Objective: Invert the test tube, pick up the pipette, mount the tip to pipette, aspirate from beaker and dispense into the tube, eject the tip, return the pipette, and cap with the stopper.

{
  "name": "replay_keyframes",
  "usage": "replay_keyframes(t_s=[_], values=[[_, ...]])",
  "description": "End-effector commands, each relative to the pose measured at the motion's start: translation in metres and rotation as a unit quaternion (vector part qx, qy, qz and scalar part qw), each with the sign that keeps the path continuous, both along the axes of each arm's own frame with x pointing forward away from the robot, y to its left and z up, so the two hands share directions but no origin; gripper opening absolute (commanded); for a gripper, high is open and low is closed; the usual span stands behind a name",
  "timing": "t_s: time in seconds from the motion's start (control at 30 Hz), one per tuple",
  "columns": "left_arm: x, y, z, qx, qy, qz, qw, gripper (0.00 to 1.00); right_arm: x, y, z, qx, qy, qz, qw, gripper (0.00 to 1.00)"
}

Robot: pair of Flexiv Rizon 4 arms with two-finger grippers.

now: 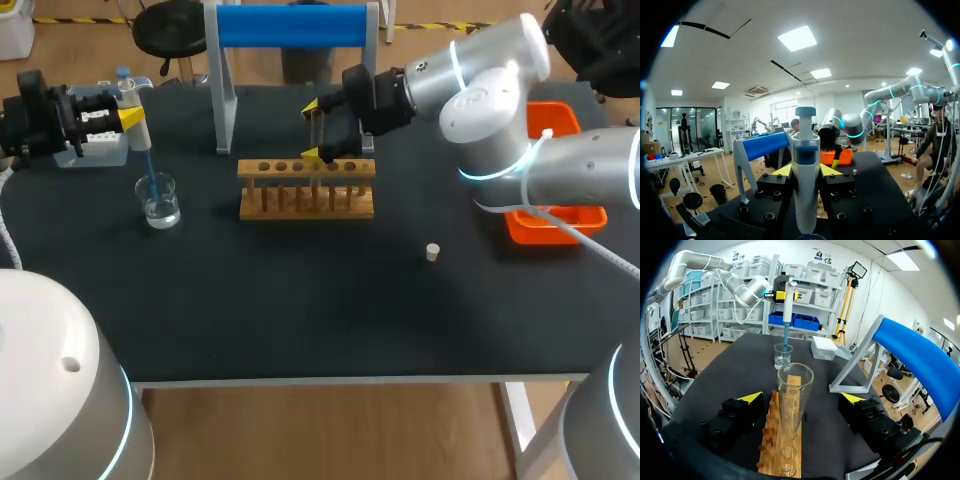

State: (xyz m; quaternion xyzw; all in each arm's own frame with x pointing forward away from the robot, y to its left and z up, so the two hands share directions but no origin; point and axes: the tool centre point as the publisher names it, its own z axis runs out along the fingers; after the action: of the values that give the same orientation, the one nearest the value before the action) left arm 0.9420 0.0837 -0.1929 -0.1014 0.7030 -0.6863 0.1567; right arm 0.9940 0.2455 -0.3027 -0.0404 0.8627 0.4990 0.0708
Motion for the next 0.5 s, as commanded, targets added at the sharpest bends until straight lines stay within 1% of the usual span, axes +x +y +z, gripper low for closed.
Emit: replay_keyframes(t_s=[0.03, 0.5], values=[[-0.0012, 0.0000, 0.0012, 0.001, 0.001, 0.001, 1.000, 0.00, 0.0035, 0.0020, -0.0011, 0.004, -0.003, -0.004, 1.000, 1.00], [-0.0012, 0.0000, 0.0012, 0.001, 0.001, 0.001, 1.000, 0.00, 0.0043, 0.0017, -0.0007, 0.005, -0.004, -0.005, 1.000, 1.00]])
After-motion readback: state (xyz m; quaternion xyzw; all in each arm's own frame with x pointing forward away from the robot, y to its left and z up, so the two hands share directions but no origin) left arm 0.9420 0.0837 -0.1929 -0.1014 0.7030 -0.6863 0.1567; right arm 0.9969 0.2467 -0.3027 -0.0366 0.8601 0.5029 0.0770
